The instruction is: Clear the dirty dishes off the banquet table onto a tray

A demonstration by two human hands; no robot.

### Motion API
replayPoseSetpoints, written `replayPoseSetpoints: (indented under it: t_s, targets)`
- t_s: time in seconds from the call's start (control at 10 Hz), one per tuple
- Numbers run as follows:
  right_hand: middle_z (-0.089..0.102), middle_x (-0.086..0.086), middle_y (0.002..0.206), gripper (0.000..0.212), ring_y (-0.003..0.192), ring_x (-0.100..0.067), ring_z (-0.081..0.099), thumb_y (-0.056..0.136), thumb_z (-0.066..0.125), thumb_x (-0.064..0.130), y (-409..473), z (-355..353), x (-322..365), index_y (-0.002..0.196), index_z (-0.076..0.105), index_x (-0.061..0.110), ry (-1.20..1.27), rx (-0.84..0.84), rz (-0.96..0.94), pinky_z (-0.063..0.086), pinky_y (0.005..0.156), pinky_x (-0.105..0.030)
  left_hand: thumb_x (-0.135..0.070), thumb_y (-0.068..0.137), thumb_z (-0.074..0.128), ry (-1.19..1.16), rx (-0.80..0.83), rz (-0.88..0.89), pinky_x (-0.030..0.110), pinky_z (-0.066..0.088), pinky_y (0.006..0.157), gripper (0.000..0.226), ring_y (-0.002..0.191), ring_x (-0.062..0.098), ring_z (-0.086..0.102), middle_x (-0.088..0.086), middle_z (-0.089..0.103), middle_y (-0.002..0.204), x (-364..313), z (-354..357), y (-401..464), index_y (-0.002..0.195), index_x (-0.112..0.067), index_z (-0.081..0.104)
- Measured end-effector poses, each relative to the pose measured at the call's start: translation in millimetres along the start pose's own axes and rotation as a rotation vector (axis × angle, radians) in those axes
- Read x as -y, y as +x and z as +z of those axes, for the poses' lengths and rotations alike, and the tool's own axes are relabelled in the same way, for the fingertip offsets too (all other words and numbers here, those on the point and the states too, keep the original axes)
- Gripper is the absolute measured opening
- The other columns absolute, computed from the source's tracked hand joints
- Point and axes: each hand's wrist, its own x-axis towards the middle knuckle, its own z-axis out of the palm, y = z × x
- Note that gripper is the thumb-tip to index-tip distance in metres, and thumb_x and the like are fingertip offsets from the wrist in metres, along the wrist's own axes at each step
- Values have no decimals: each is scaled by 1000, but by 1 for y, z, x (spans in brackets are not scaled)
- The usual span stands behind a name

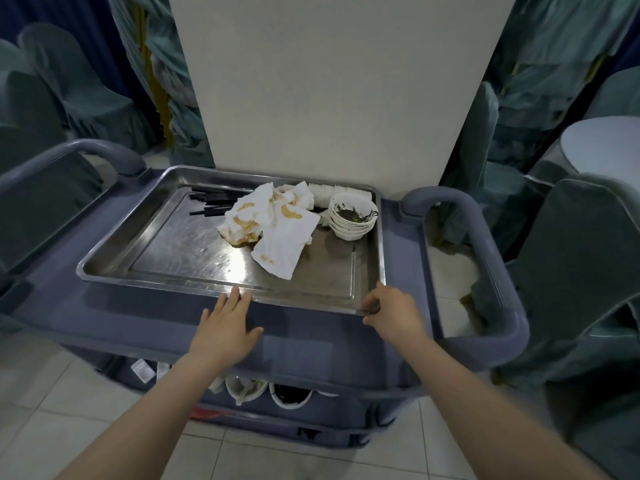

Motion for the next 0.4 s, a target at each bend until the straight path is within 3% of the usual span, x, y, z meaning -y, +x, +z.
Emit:
replayPoseSetpoints:
  t_s: [0.1, 0.2, 0.3, 0.4]
  targets:
    - [45, -5, 145, 30, 136, -19, 39, 81, 73, 19, 6, -8, 2, 110, 65, 21, -44, 43, -31, 44, 102, -34, -46, 93, 47, -2, -34, 13, 50, 15, 115, 71, 147, 23, 8, 2, 6, 160, -2, -4, 5, 150, -21, 15]
    - [52, -4, 132, 37, 128, -24, 46, 86, 65, 28, 3, -10, 18, 121, 59, 21, -32, 53, -39, 46, 96, -34, -44, 94, 46, -41, -26, 36, 45, 21, 113, 58, 138, 22, 31, 1, 29, 153, -6, -19, 8, 144, -20, 31]
    - [54, -3, 131, 38, 134, -23, 39, 89, 59, 31, -4, -2, 43, 125, 56, 20, 38, 5, -40, 43, 97, -32, -43, 94, 45, -101, -31, 110, 38, 30, 107, 55, 130, 22, 40, 0, 34, 149, -1, -31, 7, 142, -19, 33]
    - [55, -2, 131, 38, 123, -22, 50, 89, 60, 34, -12, 11, 74, 125, 57, 22, 92, -54, -9, 43, 95, -28, -44, 96, 44, -109, -17, 182, 35, 23, 112, 66, 142, 20, 24, 0, 15, 159, 23, -43, 2, 151, -19, 18]
